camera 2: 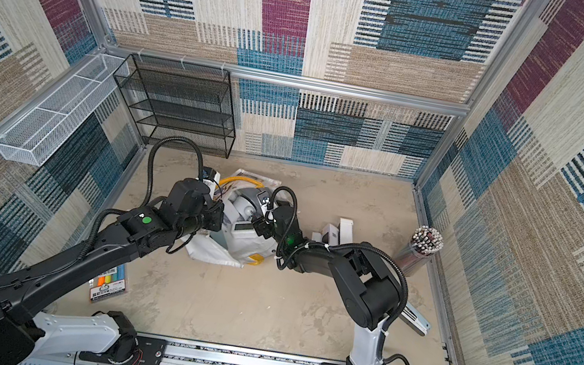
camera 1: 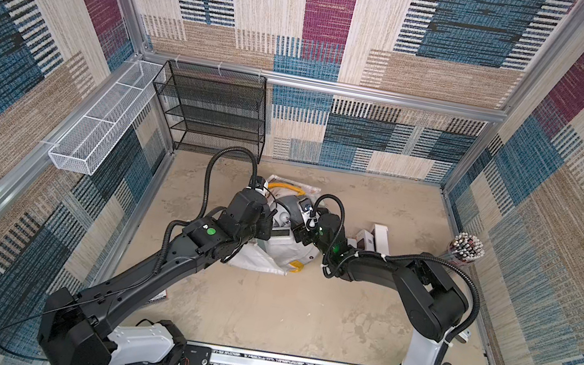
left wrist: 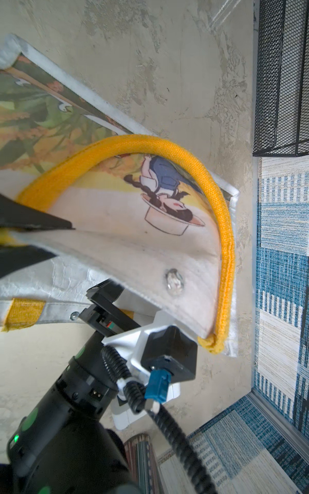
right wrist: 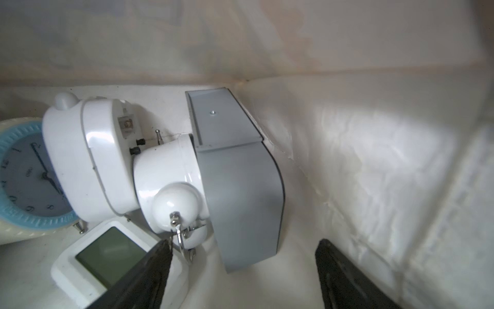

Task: Take the alarm clock out of the canvas bag
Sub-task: Pick up the alarm from the canvas bag.

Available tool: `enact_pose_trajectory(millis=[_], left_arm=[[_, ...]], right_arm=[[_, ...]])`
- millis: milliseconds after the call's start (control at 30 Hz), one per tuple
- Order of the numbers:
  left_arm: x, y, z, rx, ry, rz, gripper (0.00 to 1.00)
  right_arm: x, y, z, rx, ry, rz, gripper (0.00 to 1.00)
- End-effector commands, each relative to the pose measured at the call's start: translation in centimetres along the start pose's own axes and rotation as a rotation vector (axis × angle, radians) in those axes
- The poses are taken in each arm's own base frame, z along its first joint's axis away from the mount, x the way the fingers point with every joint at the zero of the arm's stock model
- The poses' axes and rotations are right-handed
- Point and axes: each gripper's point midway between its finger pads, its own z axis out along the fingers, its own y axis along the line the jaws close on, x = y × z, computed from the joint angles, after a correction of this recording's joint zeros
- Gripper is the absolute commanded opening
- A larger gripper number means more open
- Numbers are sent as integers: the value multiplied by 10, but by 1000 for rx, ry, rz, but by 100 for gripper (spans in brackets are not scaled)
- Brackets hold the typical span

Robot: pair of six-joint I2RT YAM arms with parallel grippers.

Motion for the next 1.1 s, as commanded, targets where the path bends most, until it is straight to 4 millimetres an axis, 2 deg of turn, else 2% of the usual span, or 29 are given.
enact_pose_trajectory(millis=[0,267,400,533,600,800,933,1067], left_arm=[[-20,-15,-5,73,-65,-17,0],[-19,-21,-8,108,-59,4,0],[-19,-23,-9,118,-57,17,0],[-19,-25,-10,131,-56,28,0],[-18,-25,-9,129,-55,31,0],[-18,-25,-8,128,-59,30,0],[-18,-25,-7,126,-58,28,0],[-18,-24,-7,122,-58,26,0]], right_arm=[[-10,-4,4,12,-40,-33,87],[-15,-25,20,42,-47,-48,89],[-17,-27,27,31,-49,-86,90],[-17,-21,32,-33,-55,-99,90],[-16,-12,32,-87,-54,-109,88],[-16,11,19,-223,-77,-84,81],[-13,14,11,-246,-76,-77,73],[-14,13,6,-238,-79,-69,71]])
